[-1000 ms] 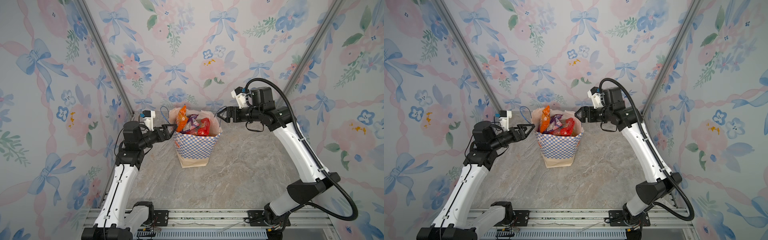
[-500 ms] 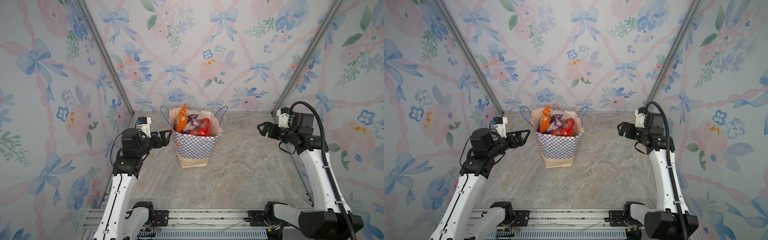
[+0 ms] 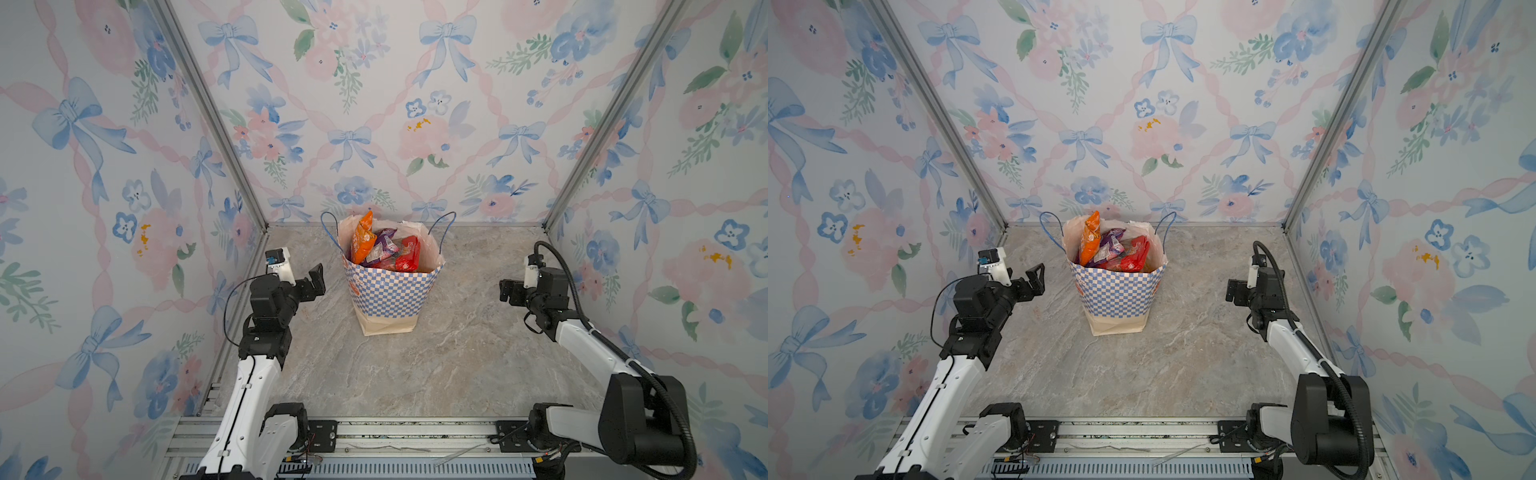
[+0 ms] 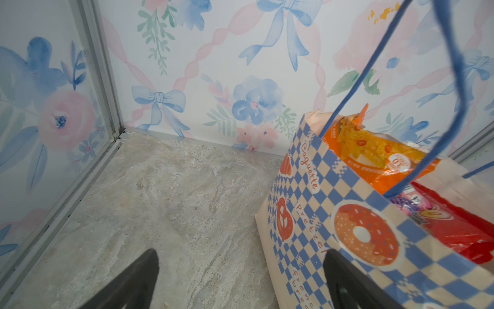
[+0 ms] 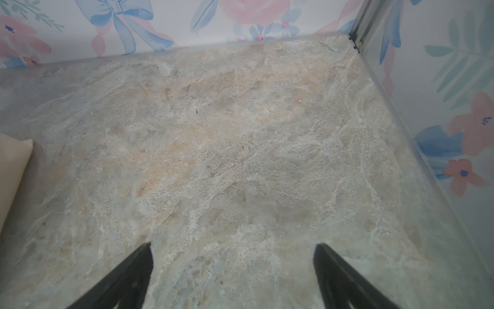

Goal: Place the snacks into the paper bag
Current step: Reset both arms

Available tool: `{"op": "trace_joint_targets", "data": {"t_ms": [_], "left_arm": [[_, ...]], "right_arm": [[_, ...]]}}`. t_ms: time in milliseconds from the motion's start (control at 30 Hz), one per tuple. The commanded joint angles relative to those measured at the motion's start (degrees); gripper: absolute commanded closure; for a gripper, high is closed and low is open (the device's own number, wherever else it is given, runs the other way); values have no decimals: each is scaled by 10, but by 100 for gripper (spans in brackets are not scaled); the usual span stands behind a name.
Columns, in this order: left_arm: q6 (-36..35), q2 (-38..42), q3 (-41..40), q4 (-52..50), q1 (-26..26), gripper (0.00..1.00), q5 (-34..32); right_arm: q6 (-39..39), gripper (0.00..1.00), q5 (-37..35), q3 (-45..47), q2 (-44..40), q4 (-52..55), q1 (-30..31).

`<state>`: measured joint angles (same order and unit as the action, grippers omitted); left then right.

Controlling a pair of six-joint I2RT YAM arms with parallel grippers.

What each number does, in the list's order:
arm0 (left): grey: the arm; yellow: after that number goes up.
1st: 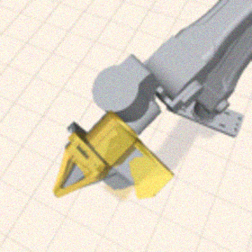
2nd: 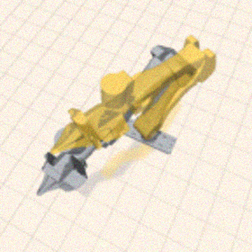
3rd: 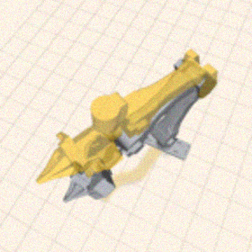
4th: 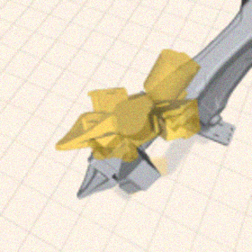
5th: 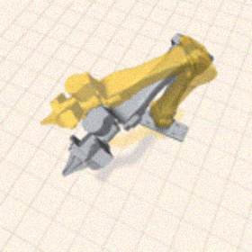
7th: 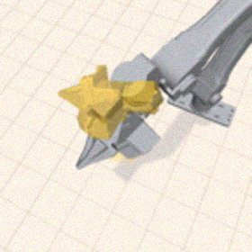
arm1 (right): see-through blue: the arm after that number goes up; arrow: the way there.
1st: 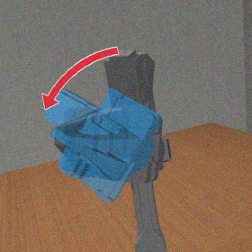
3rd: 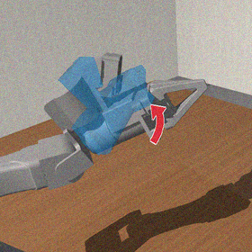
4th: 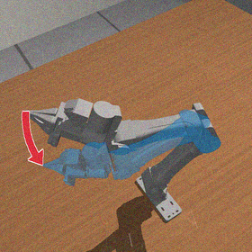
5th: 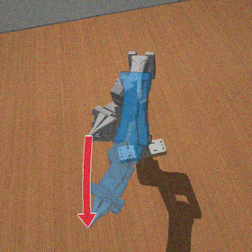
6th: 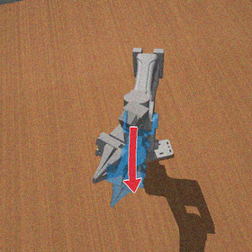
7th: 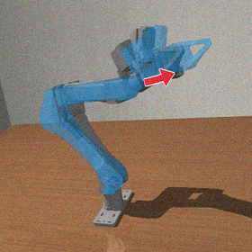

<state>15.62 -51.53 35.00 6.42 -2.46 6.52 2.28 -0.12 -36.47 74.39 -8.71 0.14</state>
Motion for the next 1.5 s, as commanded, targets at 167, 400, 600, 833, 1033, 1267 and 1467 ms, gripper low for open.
{"op": "trace_joint_targets", "data": {"t_ms": [167, 400, 600, 833, 1033, 1267, 1467], "left_arm": [[-72, -127, -154, 326, 0, 2, -68], [-111, -237, -168, 439, -7, 2, -76], [-104, -293, -187, 509, -7, 2, -43], [-123, -377, -237, 673, 1, 2, -26], [-140, -384, -216, 641, 20, 2, -52], [-152, -384, -218, 645, 41, 2, -97], [-154, -388, -215, 645, 42, 2, -97]], "right_arm": [[-37, 3, -103, 111, 110, -356, 50], [-22, 1, -126, 143, 145, -442, 43], [-22, 4, -127, 142, 143, -438, 43], [-21, 4, -133, 145, 144, -444, 44], [-20, 3, -134, 145, 144, -443, 44], [-21, 4, -133, 144, 145, -442, 44], [-21, 3, -133, 144, 144, -442, 44]]}}
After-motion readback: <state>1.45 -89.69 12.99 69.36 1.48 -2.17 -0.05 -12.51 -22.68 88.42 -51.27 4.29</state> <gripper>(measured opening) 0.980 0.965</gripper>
